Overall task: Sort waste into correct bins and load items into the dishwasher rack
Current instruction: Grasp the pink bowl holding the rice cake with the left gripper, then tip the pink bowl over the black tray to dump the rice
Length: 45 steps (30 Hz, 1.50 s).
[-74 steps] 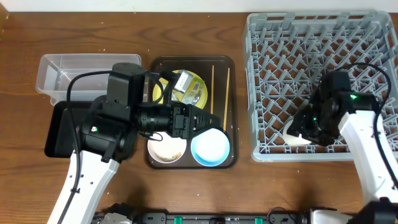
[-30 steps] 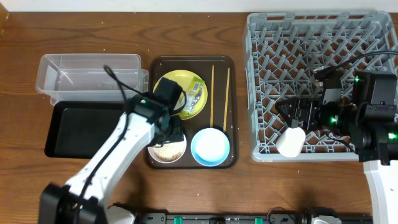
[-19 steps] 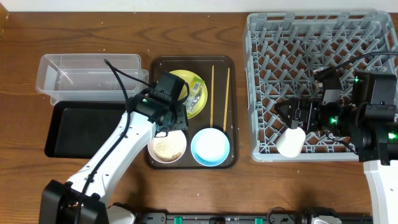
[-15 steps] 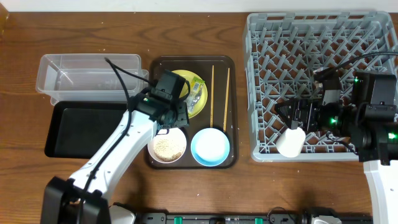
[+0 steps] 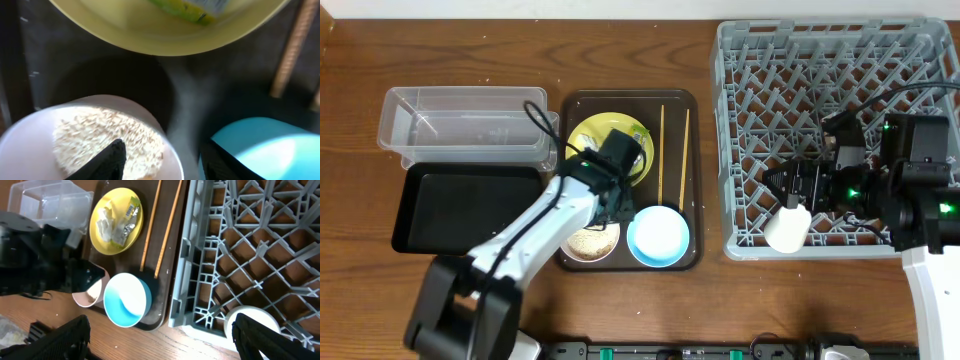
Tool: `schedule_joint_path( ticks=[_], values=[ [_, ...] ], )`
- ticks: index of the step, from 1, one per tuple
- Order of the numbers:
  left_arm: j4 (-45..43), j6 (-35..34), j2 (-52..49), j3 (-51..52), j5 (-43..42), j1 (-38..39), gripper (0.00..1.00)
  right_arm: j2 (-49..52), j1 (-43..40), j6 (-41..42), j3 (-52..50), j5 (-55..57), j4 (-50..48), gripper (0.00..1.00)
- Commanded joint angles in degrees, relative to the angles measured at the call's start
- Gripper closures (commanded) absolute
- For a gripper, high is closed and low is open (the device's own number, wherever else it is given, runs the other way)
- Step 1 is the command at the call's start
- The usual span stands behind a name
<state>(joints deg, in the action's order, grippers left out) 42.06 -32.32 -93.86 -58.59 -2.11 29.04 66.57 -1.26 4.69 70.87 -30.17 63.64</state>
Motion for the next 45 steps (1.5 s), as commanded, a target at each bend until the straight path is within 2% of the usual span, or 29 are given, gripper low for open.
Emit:
schedule_joint_path(
  ticks=[1,2,6,8,14,19,23,27,32,35,38,41,45],
  values=[
    [-0.20,-1.51,-2.95,0.72,1.44,0.48,0.56,0.31,0.59,-0.94,0.57,0.17,0.24,0.11],
    [-0.22,-1.51,-3.61,0.72,1.51,0.46,0.60,0.31,0.59,-0.94,0.57,0.17,0.26,0.11],
    [-1.46,-1.46,-4.46,0.61,1.57,0.46,0.86,0.31,0.59,-0.94,0.57,0.20,0.26,0.11],
    [-1.36,-1.44,-3.93,0.15,1.55,0.44,0.94,0.31,0.59,-0.94,0.57,0.17,0.26,0.10],
    [2.03,-1.38,1.16,-1.99,1.53,0.44,0.94,0.31,0.59,-0.94,0.57,0.20,0.35,0.10],
    [6.60,1.73,8.81,-4.15,0.46,-1.38,0.94,0.31,0.59,-0.94,0.57,0.20,0.35,0.10],
    [10.29,7.37,15.28,-4.92,-10.54,-8.90,0.94,0.31,0.59,-0.94,0.57,0.20,0.31,0.10],
    [12.63,15.87,18.34,-4.92,-24.35,-23.98,0.94,0.31,0.59,-0.92,0.57,0.17,0.26,0.10],
    [14.71,30.58,14.56,-4.90,-49.27,-46.53,0.94,0.31,0.59,-0.92,0.57,0.17,0.28,0.10],
    [14.78,40.02,8.59,-4.85,-63.12,-56.04,0.94,0.31,0.59,-0.92,0.57,0.20,0.24,0.10],
    [14.69,45.38,1.86,-4.85,-74.07,-61.42,0.94,0.31,0.59,-0.92,0.57,0.20,0.28,0.10],
    [14.62,47.34,-4.00,-4.85,-85.85,-64.96,0.94,0.31,0.59,-0.92,0.57,0.17,0.48,0.10],
    [14.05,45.97,-6.69,-5.03,-88.06,-69.24,0.94,0.31,0.59,-0.92,0.57,0.20,0.83,0.10]
  ],
)
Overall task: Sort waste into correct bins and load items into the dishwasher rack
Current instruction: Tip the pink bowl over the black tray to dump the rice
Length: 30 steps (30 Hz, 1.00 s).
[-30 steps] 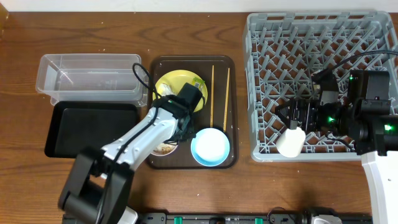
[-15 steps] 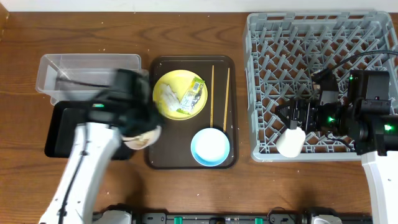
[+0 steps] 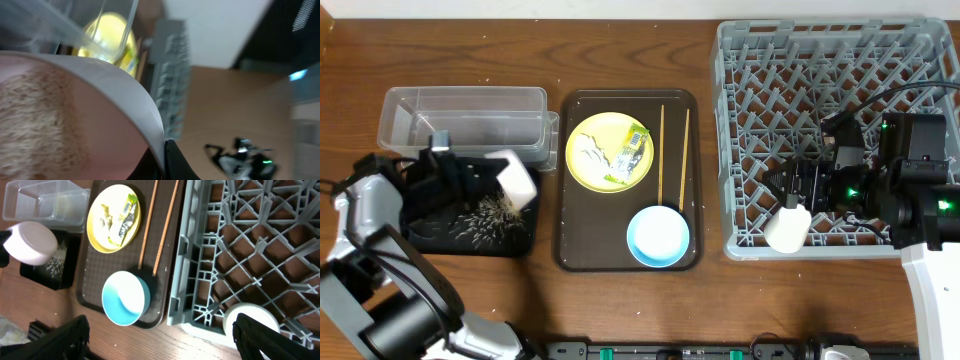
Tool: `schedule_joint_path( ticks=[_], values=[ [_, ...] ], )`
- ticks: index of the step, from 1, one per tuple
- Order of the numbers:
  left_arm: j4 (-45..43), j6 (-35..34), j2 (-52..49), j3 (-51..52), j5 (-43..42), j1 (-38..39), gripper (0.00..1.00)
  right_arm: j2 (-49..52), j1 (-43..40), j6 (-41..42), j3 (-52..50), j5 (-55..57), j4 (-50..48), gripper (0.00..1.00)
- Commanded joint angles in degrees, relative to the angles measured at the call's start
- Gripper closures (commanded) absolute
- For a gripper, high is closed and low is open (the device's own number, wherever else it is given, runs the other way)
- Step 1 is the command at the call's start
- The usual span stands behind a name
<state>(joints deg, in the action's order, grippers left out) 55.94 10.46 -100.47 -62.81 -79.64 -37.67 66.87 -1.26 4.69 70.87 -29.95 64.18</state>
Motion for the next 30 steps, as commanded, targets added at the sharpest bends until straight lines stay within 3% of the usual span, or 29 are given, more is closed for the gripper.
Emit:
schedule_joint_path(
  ticks=[1,6,14,17,19,21,23,24,25,26,28,29,30],
  values=[
    [0.15,3.21,0.02,-0.81,-10.54,-3.65,0.94,0.00,0.59,-0.94,0.57,0.02,0.35,0.10],
    [-0.09,3.85,0.28,-0.81,-10.54,-6.91,0.94,0.00,0.59,-0.94,0.57,1.49,0.17,0.09],
    [0.07,7.69,0.26,-0.81,-9.88,-5.86,0.94,0.00,0.59,-0.92,0.57,1.62,0.17,0.08],
    [4.76,10.34,0.28,-0.81,-10.21,-5.86,0.94,0.00,0.59,-0.94,0.57,1.62,0.26,0.08],
    [2.75,12.04,0.17,-0.81,-2.97,-5.97,0.94,0.00,0.59,-0.92,0.57,1.62,0.33,0.08],
    [0.94,6.86,-0.28,-0.74,2.67,-6.08,0.94,0.00,0.59,-0.94,0.57,1.62,0.28,0.08],
    [5.22,7.72,-0.31,-0.52,-4.92,-5.60,0.94,0.00,0.59,-0.94,0.57,1.64,0.44,0.08],
    [8.83,13.44,0.07,-0.52,-8.79,-5.35,0.94,0.00,0.59,-0.94,0.57,1.64,0.68,0.08],
    [10.19,18.56,0.48,-0.55,-9.38,-5.20,0.94,0.00,0.59,-0.94,0.57,1.62,0.83,0.08],
    [9.22,19.39,0.63,-0.55,-7.41,-5.22,0.94,0.00,0.59,-0.94,0.57,1.62,0.98,0.08],
    [5.44,13.16,0.44,-0.55,-0.35,-5.64,0.94,0.00,0.59,-0.94,0.57,1.62,1.18,0.08],
    [7.21,10.71,0.35,-0.52,-1.46,-5.64,0.94,0.00,0.59,-0.94,0.57,1.62,1.25,0.08],
    [10.82,13.55,0.57,-0.52,-5.11,-5.44,0.94,0.00,0.59,-0.94,0.57,1.62,1.44,0.08]
  ],
)
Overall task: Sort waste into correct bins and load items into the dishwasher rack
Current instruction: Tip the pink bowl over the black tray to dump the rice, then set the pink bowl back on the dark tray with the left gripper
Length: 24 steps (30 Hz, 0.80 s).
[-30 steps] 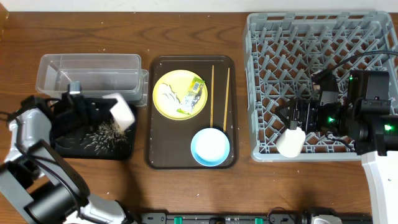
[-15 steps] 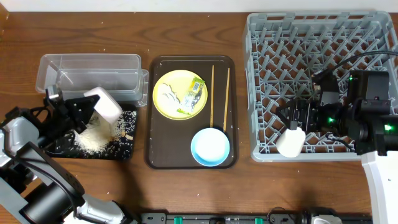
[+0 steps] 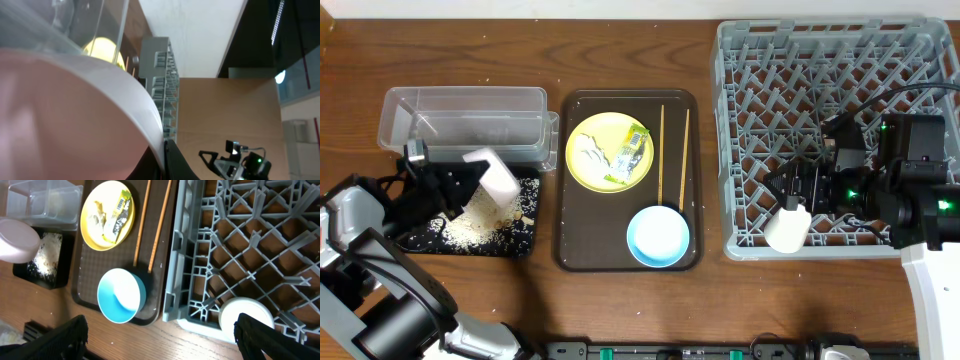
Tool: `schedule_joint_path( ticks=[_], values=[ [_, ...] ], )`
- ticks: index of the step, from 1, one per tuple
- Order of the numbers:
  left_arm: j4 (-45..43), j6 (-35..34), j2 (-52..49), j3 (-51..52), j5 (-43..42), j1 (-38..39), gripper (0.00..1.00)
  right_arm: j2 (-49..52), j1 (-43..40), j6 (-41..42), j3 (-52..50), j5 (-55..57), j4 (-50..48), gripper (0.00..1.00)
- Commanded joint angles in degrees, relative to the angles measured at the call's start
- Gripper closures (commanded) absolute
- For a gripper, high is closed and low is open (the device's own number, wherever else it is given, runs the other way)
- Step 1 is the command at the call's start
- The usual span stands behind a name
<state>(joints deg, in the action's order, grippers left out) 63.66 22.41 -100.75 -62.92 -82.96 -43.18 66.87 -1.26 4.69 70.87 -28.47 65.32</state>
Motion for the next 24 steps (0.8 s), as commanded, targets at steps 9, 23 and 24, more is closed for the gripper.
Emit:
schedule_joint_path(
  ticks=[9,23,24],
  values=[
    [16.63,17.46,4.33,-0.55,6.47,2.45,0.94,0.00,0.59,-1.64,0.57,0.09,1.66,0.08],
    [2.64,-27.78,22.95,1.14,55.69,33.11,0.94,0.00,0.59,-2.64,0.57,0.17,0.90,0.07],
    [0.96,-30.75,23.02,1.84,59.63,37.44,0.94,0.00,0.59,-2.64,0.57,0.17,0.90,0.07]
  ],
)
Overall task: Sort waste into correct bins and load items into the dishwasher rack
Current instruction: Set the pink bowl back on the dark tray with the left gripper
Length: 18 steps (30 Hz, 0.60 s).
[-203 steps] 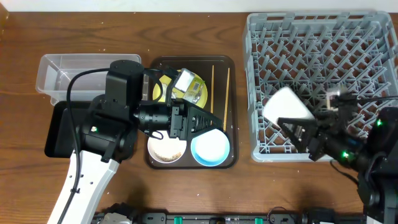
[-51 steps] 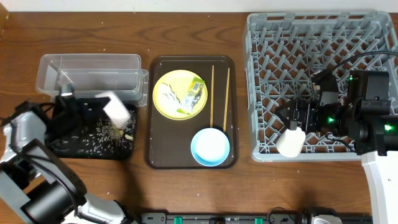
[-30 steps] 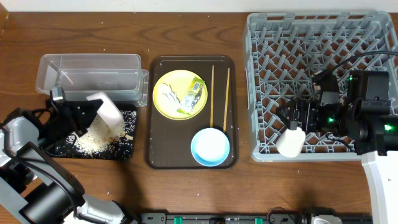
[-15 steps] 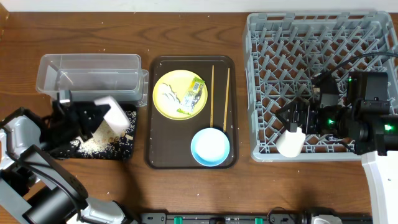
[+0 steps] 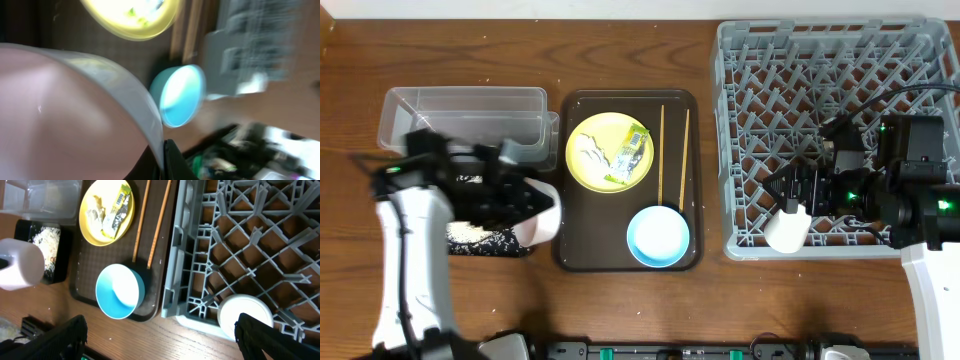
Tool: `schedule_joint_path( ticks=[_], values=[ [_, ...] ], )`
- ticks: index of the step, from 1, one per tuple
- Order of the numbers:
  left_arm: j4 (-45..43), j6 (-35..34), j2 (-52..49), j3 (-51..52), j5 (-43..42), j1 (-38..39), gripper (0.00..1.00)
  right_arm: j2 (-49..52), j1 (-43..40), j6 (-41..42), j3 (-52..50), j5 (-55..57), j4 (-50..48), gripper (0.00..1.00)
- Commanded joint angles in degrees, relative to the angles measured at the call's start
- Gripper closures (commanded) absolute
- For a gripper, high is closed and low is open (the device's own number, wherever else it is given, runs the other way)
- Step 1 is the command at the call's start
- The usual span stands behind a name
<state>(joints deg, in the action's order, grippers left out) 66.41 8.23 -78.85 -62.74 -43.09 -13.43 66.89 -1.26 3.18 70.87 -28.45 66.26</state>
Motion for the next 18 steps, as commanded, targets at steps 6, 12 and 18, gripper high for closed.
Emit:
schedule_joint_path(
  ticks=[6,12,18],
  values=[
    [-11.65,-30.16,-0.42,7.69,29.77,27.80,0.94,-0.02,0.59,-1.11,0.57,0.13,0.33,0.07],
    [-19.28,-36.85,-3.91,10.14,37.40,38.60,0.83,-0.02,0.59,-1.14,0.57,0.15,0.46,0.07],
    [-19.80,-33.44,-4.00,4.74,37.97,39.60,0.53,-0.02,0.59,-1.14,0.57,0.15,0.31,0.06]
  ],
)
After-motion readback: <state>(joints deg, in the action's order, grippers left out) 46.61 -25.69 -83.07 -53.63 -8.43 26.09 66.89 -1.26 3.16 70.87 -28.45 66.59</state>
